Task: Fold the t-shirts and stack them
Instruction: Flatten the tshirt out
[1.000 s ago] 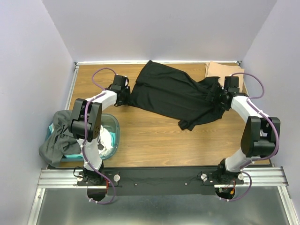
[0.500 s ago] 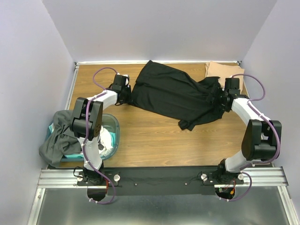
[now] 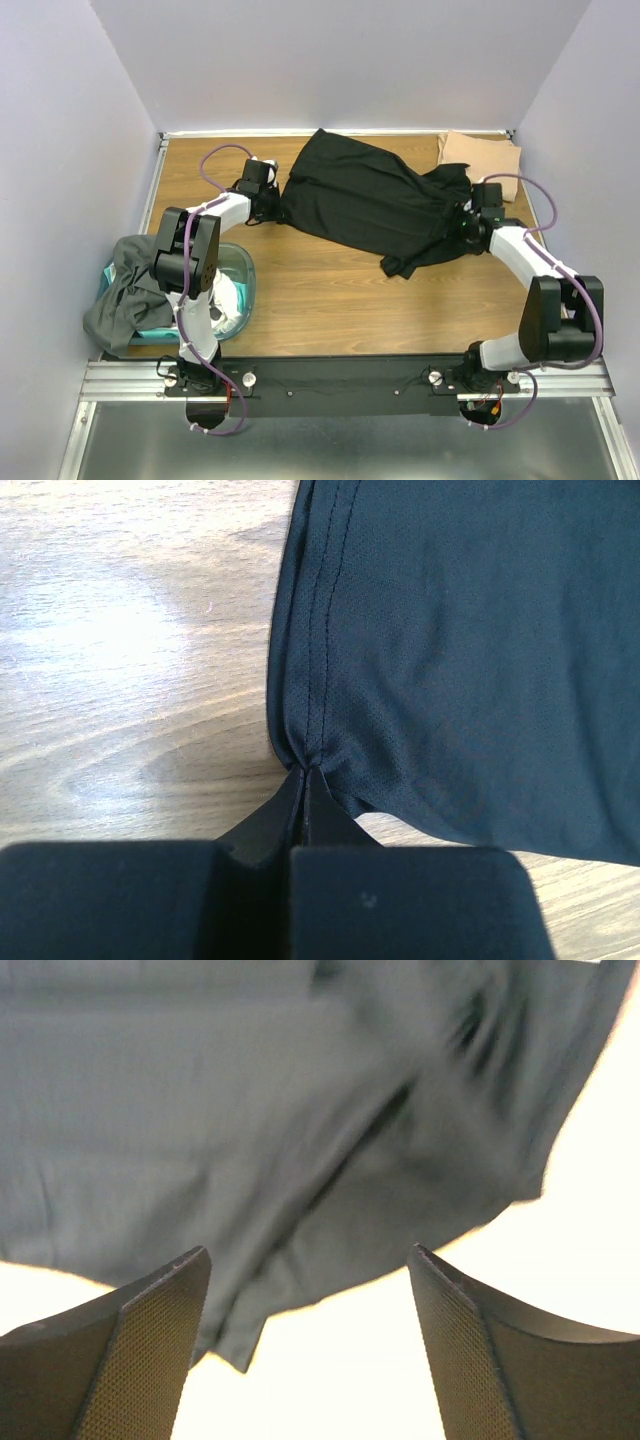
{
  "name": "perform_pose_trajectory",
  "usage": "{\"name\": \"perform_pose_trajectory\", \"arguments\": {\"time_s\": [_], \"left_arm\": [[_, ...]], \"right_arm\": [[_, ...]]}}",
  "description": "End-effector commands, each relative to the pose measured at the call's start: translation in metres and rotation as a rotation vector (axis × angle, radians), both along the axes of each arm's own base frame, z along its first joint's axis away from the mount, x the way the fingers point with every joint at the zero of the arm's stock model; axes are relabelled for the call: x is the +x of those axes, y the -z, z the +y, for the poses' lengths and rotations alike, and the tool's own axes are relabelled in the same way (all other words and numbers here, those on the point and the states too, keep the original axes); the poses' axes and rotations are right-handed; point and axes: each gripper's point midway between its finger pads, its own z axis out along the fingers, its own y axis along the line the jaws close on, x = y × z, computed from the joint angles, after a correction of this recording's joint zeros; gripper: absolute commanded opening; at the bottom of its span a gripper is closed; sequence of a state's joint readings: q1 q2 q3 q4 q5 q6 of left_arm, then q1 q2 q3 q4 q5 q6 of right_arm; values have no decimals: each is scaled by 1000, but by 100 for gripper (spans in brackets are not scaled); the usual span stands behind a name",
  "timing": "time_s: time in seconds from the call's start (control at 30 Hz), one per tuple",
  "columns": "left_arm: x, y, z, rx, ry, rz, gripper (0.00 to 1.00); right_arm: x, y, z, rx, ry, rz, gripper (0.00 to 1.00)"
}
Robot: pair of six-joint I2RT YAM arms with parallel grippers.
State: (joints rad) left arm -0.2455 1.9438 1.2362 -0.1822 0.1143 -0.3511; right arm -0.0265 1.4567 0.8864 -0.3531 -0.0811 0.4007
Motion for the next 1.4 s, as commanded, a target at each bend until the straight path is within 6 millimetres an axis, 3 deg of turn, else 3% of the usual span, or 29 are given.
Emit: {"name": "perform_pose_trajectory", "arguments": {"time_s": [0.0, 0.1, 0.2, 0.37, 0.53, 0.87, 1.37], "left_arm": [[-4, 0, 2, -3, 22, 20, 0], [-4, -2, -1, -16, 30, 19, 0], [-6, -2, -2, -24, 30, 15, 0], [-11, 1, -2, -27, 39, 23, 0], [-14, 2, -2, -31, 46, 22, 0], [-15, 5, -4, -35, 67, 25, 0], [-18, 4, -3, -45, 69, 22, 0]], "right_arm": [[-40, 15, 36, 35, -70, 88, 83], [-66, 28, 57, 27, -96, 147, 80], [-90, 38, 64, 39, -85, 200, 75], [-101, 37, 64, 39, -70, 210, 67], [-99, 39, 68, 37, -84, 221, 60], [-85, 35, 85, 20, -112, 206, 57], [-82, 56, 100, -70, -149, 265, 50]]}}
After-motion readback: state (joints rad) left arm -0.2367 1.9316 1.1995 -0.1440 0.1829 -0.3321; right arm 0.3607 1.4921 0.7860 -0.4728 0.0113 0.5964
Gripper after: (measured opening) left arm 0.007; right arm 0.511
